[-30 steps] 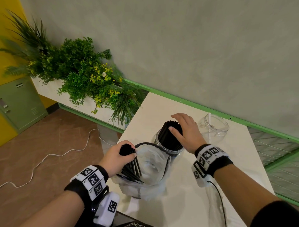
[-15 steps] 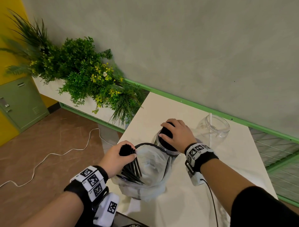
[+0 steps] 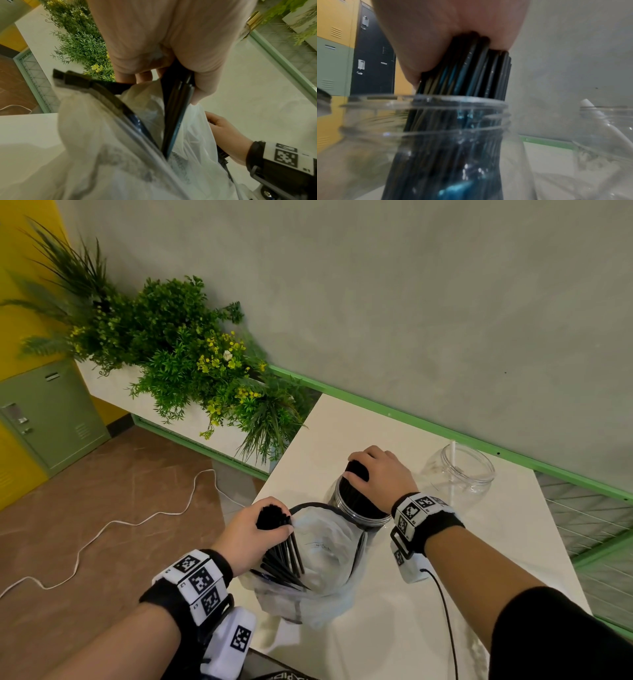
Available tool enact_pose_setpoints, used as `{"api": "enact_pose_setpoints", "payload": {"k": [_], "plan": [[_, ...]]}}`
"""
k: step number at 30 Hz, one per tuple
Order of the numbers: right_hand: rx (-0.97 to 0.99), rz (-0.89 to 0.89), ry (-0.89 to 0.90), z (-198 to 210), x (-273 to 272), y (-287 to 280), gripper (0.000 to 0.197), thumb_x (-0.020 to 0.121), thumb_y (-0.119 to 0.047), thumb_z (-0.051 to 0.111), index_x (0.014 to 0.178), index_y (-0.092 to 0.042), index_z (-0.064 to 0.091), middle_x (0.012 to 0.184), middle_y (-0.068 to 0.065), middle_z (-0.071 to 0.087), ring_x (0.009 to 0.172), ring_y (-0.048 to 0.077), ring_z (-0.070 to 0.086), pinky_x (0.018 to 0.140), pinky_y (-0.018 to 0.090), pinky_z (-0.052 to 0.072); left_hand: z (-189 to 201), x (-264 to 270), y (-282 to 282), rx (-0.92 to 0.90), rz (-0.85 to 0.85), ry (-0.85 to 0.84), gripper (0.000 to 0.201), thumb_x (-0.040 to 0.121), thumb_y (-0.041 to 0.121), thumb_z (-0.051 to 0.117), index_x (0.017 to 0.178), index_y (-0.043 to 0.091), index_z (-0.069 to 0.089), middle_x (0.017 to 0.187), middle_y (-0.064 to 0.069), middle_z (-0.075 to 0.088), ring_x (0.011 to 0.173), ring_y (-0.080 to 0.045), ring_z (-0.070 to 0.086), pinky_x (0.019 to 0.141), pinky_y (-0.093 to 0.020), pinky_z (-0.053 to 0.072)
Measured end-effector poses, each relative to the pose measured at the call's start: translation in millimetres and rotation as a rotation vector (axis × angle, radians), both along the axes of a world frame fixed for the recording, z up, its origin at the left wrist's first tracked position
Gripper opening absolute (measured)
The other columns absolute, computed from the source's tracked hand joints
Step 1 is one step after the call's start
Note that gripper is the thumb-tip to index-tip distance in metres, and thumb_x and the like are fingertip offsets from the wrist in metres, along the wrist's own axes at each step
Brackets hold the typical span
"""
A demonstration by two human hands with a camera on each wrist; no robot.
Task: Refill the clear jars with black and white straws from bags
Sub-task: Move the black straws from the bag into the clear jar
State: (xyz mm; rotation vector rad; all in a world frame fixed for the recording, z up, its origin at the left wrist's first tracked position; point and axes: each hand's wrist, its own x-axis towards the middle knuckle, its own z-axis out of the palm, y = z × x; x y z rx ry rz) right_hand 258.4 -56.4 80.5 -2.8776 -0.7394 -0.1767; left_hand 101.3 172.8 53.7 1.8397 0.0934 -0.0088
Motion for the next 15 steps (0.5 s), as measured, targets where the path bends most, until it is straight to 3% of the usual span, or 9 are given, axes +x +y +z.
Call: {"api": "enact_pose_setpoints", "payload": {"k": [6, 11, 15], "plan": [[0.090, -0.064, -0.026, 1.2, -5.0, -1.8, 0.035, 0.096, -0.049, 0.045, 0.122, -0.030, 0.058, 0.119, -0.005, 0.057, 0.106, 0.022, 0.053, 0.083, 0.034, 0.046, 1.2, -0.5, 0.6, -0.015, -0.004, 0.008, 0.010, 0.083, 0.012, 0.069, 0.084, 0.021, 0.064, 0.088, -0.008, 0.068, 0.085, -0.022, 0.063, 0.081, -0.037, 0.051], [-0.053, -0.016, 0.075, 4.8, -1.3, -2.7, 0.046, 0.095, -0.054, 0.043, 0.134, -0.030, 0.045, 0.130, -0.001, 0.050, 0.115, 0.026, 0.049, 0.094, 0.041, 0.044, 3.9, -1.5, 0.1, -0.024, -0.014, 0.006, 0.008, 0.076, 0.026, 0.069, 0.081, 0.028, 0.063, 0.088, -0.007, 0.068, 0.085, -0.023, 0.063, 0.082, -0.040, 0.051], [0.003, -0.022, 0.044, 7.9, -8.6, -7.1, 0.063, 0.091, -0.059, 0.046, 0.146, -0.032, 0.030, 0.145, -0.001, 0.038, 0.133, 0.025, 0.032, 0.109, 0.046, 0.027, 4.5, -1.5, -0.4, -0.021, -0.003, 0.006, 0.010, 0.074, 0.031, 0.069, 0.081, 0.028, 0.063, 0.088, -0.008, 0.068, 0.085, -0.023, 0.063, 0.082, -0.040, 0.051]]}}
